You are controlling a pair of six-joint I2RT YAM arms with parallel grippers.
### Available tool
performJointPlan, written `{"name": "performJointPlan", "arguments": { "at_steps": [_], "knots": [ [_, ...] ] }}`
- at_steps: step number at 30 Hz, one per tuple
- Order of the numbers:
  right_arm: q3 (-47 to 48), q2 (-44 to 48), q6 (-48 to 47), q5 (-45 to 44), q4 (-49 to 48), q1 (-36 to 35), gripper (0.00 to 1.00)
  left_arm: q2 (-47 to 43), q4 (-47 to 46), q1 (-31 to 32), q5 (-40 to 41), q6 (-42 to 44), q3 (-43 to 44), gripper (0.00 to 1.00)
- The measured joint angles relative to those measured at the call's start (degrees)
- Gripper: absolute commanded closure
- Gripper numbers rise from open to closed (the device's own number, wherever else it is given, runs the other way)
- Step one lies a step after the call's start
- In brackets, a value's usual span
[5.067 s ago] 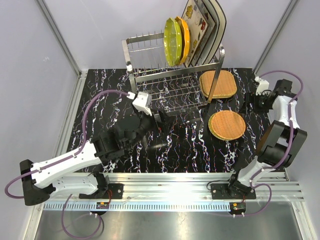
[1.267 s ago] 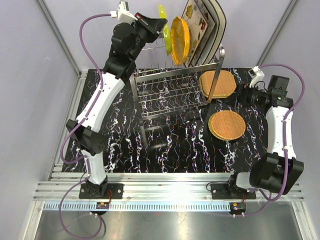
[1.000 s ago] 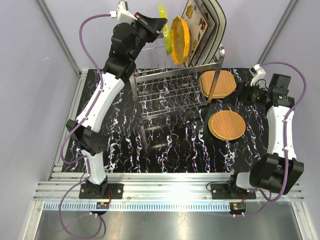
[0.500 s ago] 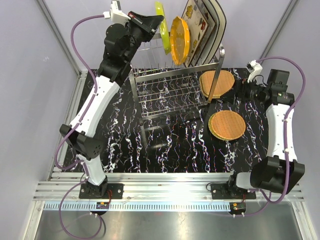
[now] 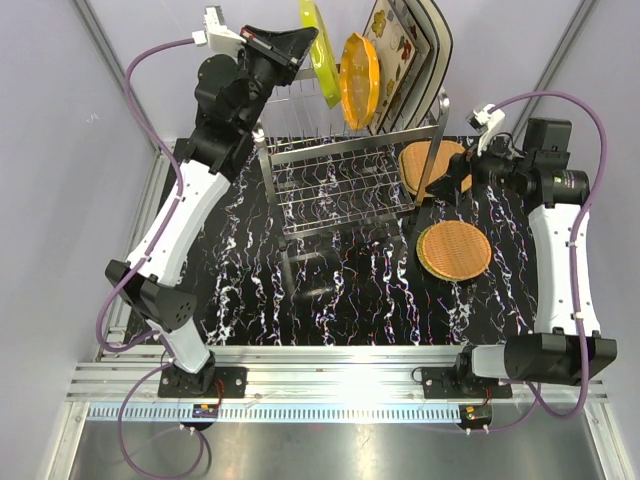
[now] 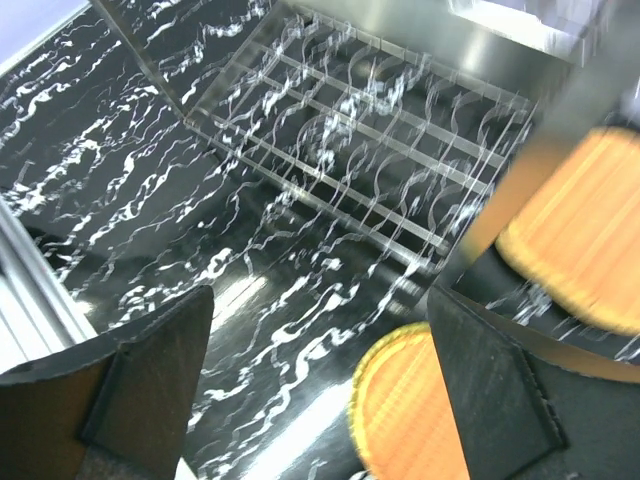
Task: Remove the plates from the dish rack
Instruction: Grab a plate with the left arm, then pass the plate from the left arm to the right
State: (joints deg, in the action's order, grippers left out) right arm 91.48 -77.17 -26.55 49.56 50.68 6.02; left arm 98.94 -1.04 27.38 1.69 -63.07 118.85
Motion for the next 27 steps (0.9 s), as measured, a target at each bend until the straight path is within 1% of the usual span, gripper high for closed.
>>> {"name": "performJointPlan", "arguments": {
  "at_steps": [3, 7, 15, 20, 23, 27],
  "knots": [
    [2.84, 0.59, -2.03, -0.68, -0.04, -2.4, 0.0, -1.22, -0.17, 0.0, 0.57, -0.94, -2.36, 1.0],
    [4.66, 1.75, -3.56, -2.6, -1.01, -7.78, 0.0, -2.6, 0.09, 0.0, 1.27, -1.9, -4.39, 1.0],
    [4.74, 2.86, -5.31, -10.49, -12.61, -22.16, 0.0, -5.95, -0.81, 0.55, 2.54, -3.5, -8.02, 1.0],
    [5.66, 0.63, -7.06, -21.03, -21.07, -34.18, 0.05, -8.83, -2.54, 1.25, 3.67, -4.96, -11.61, 1.0],
    [5.66, -1.84, -8.94, -29.7, -27.63, -40.48, 0.04, -9.7, -3.08, 1.68, 4.31, -5.64, -12.76, 1.0],
    [4.85, -5.88, -11.78, -43.08, -39.32, -46.56, 0.02, -10.08, -3.85, 2.05, 4.85, -6.21, -13.49, 1.0]
  ]
}}
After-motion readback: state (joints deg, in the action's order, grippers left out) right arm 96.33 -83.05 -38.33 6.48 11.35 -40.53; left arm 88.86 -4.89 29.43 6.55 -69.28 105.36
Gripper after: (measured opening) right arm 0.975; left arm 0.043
